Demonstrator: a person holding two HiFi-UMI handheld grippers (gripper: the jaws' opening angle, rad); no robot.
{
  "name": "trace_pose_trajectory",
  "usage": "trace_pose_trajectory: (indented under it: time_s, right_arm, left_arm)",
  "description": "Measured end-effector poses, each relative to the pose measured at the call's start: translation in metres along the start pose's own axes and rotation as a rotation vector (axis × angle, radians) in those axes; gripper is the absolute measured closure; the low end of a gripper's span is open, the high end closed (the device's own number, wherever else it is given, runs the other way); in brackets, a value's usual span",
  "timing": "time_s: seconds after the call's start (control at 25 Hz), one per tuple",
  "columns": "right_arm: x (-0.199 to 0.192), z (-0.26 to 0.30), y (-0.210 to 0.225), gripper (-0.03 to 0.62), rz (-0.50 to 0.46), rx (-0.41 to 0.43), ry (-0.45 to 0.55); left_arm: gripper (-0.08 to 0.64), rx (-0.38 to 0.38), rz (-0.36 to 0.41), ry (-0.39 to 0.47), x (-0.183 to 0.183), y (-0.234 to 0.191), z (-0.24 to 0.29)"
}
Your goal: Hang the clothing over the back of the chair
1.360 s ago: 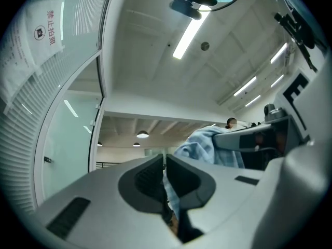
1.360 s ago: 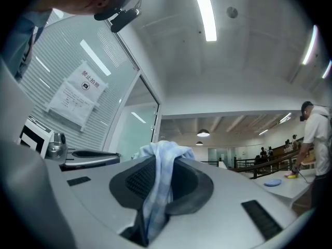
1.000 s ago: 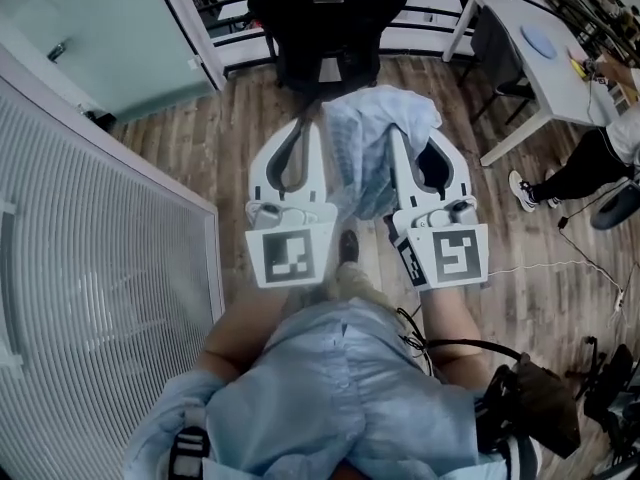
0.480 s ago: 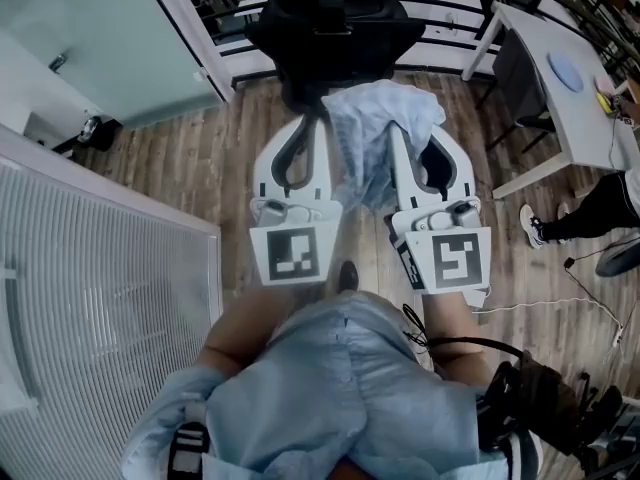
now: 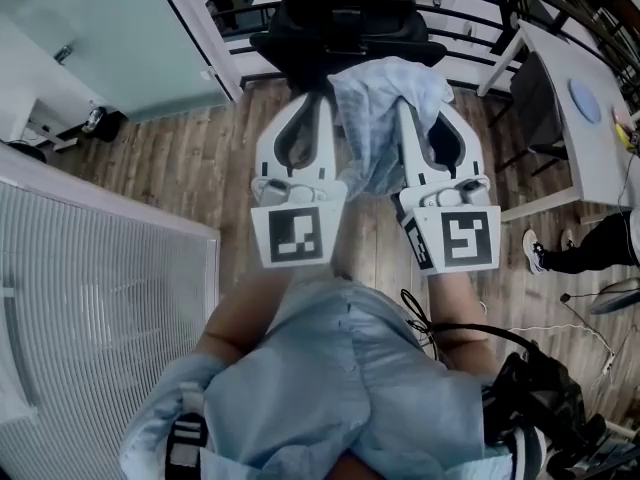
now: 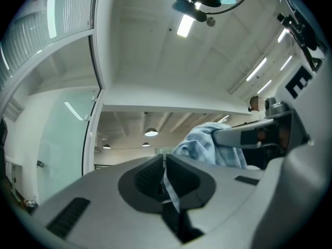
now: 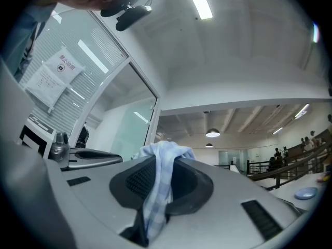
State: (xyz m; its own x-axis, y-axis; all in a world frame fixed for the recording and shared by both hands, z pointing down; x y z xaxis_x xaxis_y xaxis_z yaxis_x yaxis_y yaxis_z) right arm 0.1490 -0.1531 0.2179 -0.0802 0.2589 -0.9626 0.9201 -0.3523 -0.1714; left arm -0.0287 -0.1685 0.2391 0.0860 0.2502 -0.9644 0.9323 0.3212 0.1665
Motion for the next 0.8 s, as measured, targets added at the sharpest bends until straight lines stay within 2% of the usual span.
trace_pose_trajectory:
  time_s: [0.36,0.56,0.8]
  right_arm:
    - [-0.010,0.079,0.027,0.525,-0.010,-0.013,0.030]
    - [0.010,0.150,0.042,0.525,-0.035,-0.040,0.054]
    - [0.026,0.199,0.062,0.525,-0.090,-0.062,0.142]
  left_arm:
    - [0.532,0.004,-0.006,0.006,-0.029,-0.036,0.078]
    - [0.532,-0.019,-0.020,0.020,-0.030,-0.077,0.145]
    - [0.531,-0.014,-0.015,0.047,-0.039,-0.102,0.188]
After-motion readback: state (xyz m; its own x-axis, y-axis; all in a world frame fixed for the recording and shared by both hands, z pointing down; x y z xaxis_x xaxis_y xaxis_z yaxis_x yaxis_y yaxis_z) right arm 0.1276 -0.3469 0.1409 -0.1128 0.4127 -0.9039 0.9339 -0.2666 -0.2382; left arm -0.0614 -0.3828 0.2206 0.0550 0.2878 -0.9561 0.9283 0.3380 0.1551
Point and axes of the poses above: the fingertips, and each gripper's own axes: z forward along the fingers, y to its right, x out of its top, the point moved 10 cm from there along -z, backward along the fingers, and after that the axes turned 3 degrees about -y, right-handed, at the moved point
